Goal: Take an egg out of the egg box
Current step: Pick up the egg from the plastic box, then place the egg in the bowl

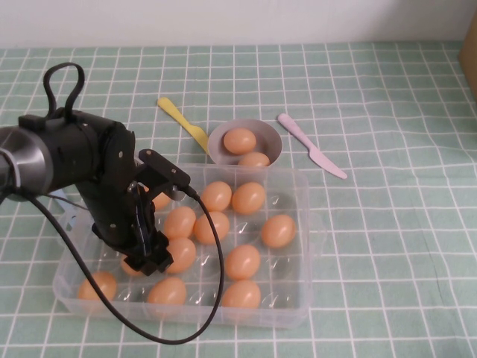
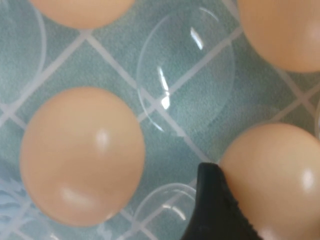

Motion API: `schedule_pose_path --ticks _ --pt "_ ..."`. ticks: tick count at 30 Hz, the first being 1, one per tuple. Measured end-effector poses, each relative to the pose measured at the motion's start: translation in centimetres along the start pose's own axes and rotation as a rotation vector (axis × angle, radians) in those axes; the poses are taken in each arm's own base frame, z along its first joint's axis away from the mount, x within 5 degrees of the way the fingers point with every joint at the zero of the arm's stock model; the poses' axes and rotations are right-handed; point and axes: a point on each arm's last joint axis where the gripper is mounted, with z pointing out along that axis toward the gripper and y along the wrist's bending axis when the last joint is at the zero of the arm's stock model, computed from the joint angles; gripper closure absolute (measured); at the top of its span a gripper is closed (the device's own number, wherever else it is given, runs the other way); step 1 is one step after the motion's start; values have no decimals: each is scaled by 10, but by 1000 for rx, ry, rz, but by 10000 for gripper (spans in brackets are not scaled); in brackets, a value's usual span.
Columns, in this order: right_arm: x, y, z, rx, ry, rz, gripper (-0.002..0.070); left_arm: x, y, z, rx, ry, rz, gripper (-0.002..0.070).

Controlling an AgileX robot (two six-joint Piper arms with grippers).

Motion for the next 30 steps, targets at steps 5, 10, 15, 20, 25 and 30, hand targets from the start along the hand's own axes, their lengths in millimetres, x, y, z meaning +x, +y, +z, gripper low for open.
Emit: schedule_pose_path --ticks 5,10,15,20,25,30 --pt "0 0 0 0 0 0 694 2 0 -2 3 11 -1 314" --pt "0 0 0 0 0 0 694 6 -1 -20 -5 -10 -4 314" --pt "0 0 0 0 0 0 694 11 -2 -38 -13 -31 -18 314" --pt "0 0 0 0 0 0 694 12 -2 -62 -22 -56 -55 315" --pt "0 0 0 0 0 0 694 -11 4 -88 -36 -227 -85 315" --pt "0 0 0 0 0 0 694 -49 13 -92 -14 -333 -93 315"
